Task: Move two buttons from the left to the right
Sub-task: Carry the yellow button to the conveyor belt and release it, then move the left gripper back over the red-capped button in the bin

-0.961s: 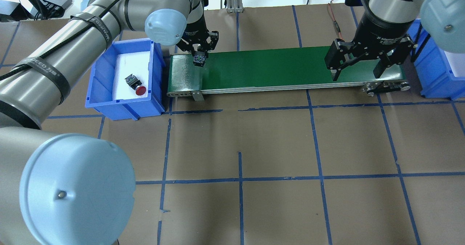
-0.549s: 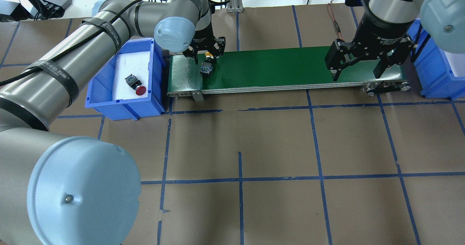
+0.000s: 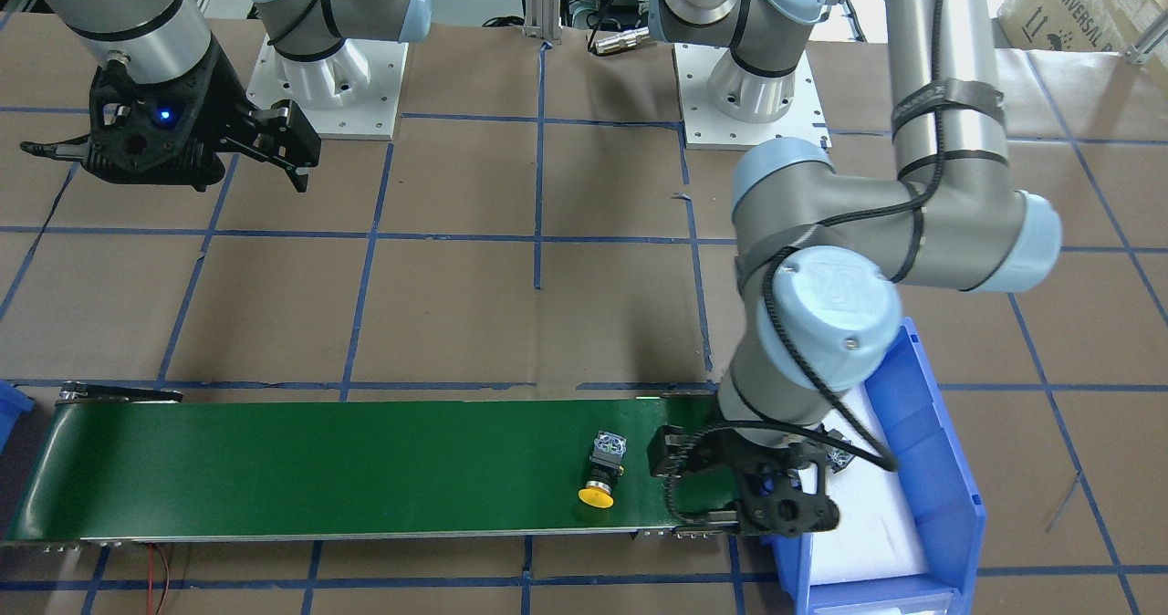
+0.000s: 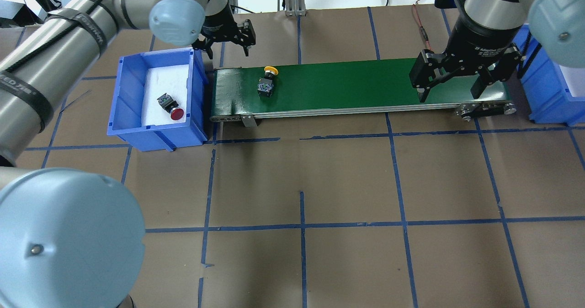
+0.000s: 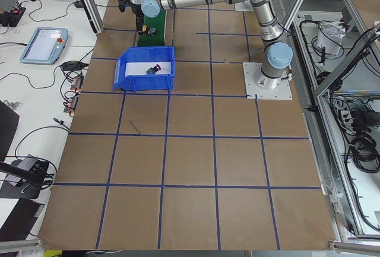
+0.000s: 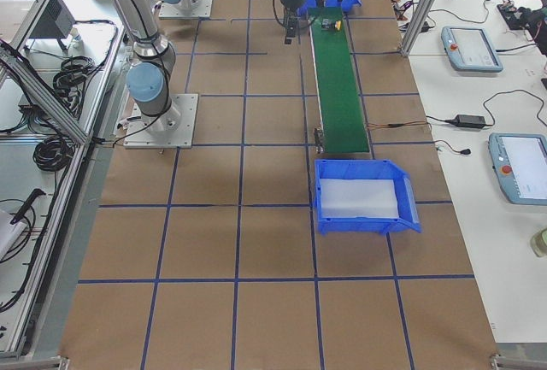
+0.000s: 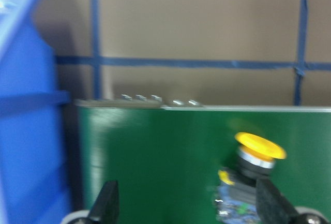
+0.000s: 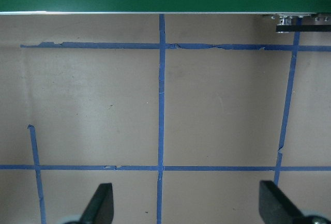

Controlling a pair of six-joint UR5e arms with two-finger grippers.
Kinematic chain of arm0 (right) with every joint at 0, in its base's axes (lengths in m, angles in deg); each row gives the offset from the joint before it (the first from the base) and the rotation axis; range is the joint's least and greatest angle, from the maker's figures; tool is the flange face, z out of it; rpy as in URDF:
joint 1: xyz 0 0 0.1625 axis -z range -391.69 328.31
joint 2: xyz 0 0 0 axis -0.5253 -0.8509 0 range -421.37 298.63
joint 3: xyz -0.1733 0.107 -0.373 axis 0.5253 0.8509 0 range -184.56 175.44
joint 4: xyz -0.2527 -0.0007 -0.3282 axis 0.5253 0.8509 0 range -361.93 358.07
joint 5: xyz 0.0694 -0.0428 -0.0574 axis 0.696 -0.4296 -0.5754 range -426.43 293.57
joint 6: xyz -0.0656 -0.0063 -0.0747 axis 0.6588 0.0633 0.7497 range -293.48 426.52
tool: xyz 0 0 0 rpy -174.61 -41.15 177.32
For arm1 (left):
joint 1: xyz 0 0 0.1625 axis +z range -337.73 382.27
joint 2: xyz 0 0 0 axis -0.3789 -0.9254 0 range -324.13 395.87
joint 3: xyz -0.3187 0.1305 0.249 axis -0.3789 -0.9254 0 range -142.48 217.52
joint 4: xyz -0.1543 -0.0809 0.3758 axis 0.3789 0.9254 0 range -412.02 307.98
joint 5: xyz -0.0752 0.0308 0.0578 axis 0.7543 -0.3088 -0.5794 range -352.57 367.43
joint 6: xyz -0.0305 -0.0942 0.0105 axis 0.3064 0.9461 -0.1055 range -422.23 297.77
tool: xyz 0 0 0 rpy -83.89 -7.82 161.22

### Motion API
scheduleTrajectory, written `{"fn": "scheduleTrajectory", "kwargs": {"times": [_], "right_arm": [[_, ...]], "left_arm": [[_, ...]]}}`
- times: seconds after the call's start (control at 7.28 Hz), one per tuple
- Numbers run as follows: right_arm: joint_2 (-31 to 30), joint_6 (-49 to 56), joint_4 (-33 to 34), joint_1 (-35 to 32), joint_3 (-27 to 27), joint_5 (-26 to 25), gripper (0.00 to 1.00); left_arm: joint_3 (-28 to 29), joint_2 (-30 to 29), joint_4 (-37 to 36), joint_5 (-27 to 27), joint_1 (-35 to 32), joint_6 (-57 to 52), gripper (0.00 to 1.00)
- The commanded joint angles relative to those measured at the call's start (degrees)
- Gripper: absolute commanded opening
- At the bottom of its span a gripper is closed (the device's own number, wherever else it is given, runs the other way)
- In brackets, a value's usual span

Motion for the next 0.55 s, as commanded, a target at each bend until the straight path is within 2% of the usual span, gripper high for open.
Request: {"fn": "scheduleTrajectory", "kwargs": {"times": [0.0,0.14,0.41], "right_arm": [[0.03,-0.02,0.00,0.00,0.00,-0.13,1.00],[-0.05,-0.02,0.00,0.00,0.00,-0.13,1.00],[-0.05,-0.89,0.17,0.00,-0.87,0.30,1.00]], "left_arm": [[-0.21,0.84,0.27,2.30,7.69,-8.76,0.98],[-0.38,0.84,1.06,3.70,10.68,-9.31,1.00],[-0.30,1.54,1.42,3.19,12.73,-10.45,1.00]]}}
